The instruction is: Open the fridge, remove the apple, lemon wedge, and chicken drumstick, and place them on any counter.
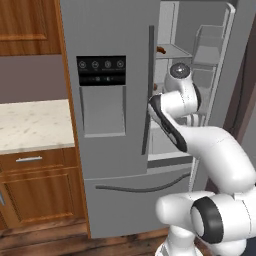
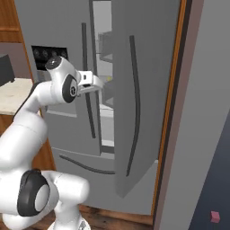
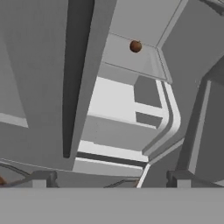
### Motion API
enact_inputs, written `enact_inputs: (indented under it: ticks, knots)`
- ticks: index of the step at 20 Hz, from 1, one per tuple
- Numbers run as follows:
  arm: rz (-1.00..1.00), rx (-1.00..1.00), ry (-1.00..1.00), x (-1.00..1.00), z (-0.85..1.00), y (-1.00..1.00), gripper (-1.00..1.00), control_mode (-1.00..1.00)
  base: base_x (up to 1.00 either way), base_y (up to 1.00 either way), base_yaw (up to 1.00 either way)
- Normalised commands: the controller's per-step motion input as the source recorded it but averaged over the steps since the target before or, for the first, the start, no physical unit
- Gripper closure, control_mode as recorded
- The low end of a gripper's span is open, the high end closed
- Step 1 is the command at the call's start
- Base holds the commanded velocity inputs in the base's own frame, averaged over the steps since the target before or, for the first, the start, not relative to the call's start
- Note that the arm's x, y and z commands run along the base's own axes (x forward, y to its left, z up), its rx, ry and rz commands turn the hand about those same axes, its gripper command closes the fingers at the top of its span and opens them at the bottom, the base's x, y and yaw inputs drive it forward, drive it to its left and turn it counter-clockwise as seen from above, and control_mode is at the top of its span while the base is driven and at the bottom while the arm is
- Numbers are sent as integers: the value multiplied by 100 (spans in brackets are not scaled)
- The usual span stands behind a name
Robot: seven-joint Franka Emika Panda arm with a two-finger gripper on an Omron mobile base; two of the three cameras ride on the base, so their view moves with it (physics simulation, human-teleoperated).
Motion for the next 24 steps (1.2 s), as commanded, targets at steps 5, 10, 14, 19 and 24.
enact_inputs:
  ticks: [5, 10, 14, 19, 24]
  knots:
    - [-9, 0, 0, 43, -27, 0, -100, -100, 0, 0, 0]
    - [-22, 1, 8, -7, -1, -72, -100, -100, 0, 0, 0]
    - [-26, 4, 4, -72, -1, -100, -100, -100, 0, 0, 0]
    - [-24, 3, 0, -98, -5, -100, -100, -100, 0, 0, 0]
    - [-23, 2, -4, -92, -17, -100, -100, -100, 0, 0, 0]
